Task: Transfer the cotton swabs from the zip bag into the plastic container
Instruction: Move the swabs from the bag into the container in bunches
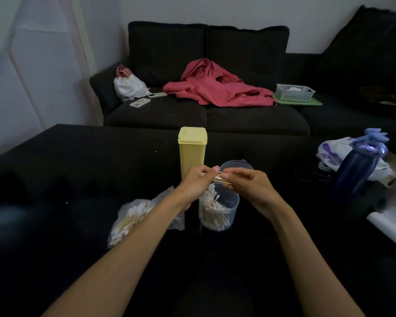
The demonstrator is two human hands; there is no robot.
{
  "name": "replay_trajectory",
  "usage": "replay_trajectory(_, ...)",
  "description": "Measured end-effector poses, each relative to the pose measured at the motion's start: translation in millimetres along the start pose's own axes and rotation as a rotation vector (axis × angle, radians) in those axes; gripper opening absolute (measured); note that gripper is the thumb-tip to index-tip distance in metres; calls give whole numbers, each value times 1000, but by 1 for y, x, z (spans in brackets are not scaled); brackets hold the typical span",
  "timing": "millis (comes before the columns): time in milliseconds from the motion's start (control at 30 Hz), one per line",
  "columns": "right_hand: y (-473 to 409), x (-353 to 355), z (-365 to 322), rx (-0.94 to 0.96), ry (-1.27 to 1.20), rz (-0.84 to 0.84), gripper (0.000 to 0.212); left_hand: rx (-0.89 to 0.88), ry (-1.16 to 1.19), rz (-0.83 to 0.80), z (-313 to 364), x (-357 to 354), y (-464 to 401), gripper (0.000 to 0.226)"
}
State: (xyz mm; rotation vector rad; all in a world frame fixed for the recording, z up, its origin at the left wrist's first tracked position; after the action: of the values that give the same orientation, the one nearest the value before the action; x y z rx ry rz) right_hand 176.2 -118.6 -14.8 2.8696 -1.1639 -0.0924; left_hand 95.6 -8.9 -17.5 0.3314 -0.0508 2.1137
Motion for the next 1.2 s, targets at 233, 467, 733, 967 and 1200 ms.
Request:
replay_trajectory(233,-7,-12,16,-103,-10,314,30,31,-44,19,-3,-10,0,26)
replay_trajectory(467,-5,-15,-2,151,209,456,33,-35,-84,80,6,-20,2,27)
replay_trajectory(733,5,-5,-10,-11,-156,-188,39,152,405,-40,0,-11,9,31)
replay_trajectory(967,5,8,-10,79,-23,21,16,194,310,-167,5,-16,18,28)
replay_trajectory(1200,12,18,1,-240,-107,-8,11,-116,-347,43,14,-17,18,26)
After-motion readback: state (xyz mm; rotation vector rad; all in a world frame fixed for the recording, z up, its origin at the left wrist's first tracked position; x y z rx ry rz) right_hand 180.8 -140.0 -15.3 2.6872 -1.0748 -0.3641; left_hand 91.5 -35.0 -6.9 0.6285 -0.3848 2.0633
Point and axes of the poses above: each hand's wrist, its own y-axis away from the middle knuckle, its own x-axis out of the back of the hand, z = x × y, the point moved 6 cm from there along -y, towards the middle knuckle
